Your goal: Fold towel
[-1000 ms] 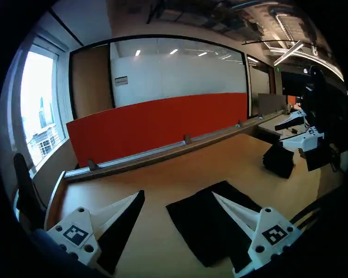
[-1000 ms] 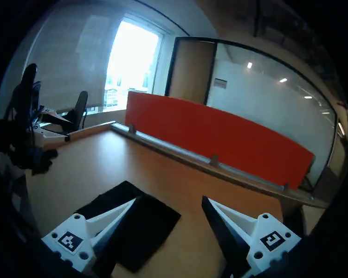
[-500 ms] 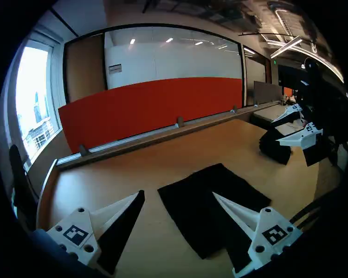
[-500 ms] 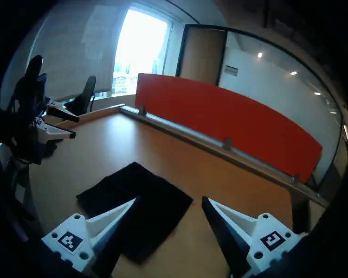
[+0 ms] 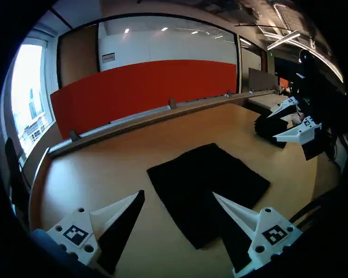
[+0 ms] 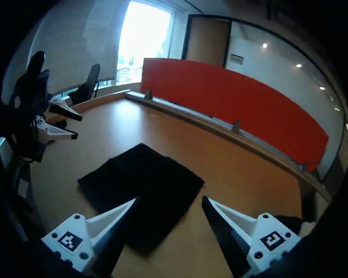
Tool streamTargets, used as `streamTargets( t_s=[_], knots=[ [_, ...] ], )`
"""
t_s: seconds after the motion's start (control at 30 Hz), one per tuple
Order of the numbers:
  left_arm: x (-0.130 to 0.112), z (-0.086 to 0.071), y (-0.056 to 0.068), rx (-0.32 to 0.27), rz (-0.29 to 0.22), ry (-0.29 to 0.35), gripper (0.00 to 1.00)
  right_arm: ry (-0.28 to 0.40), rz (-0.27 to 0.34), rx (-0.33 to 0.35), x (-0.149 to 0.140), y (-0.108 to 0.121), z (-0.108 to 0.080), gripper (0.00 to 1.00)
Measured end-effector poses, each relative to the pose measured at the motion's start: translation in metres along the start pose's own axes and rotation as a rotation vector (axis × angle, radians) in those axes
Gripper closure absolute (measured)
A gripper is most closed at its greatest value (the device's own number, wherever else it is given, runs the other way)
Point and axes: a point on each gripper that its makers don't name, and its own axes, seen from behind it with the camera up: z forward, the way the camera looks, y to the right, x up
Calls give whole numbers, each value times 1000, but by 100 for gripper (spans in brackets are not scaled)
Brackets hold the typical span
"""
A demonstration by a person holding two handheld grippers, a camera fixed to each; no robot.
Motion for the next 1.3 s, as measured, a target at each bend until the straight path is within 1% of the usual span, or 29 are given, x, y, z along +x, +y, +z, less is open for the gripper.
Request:
streamTargets(
  t_s=[0.3, 0.57, 0.9, 1.17, 1.3],
  knots=[
    [-39, 12, 17, -29, 18, -67, 3, -61, -21, 26, -36, -14, 10, 0],
    [-69, 21, 23, -38, 16, -120, 3, -108, -12, 35, -65, -19, 18, 0],
    [-102, 35, 35, -82, 14, -186, 3, -169, -5, 73, -95, -32, 26, 0],
    [-128, 40, 42, -99, 39, -245, 3, -217, -7, 98, -117, -41, 34, 0],
    [-138, 42, 45, -108, 30, -272, 3, -242, -9, 111, -128, -46, 36, 1]
  ],
)
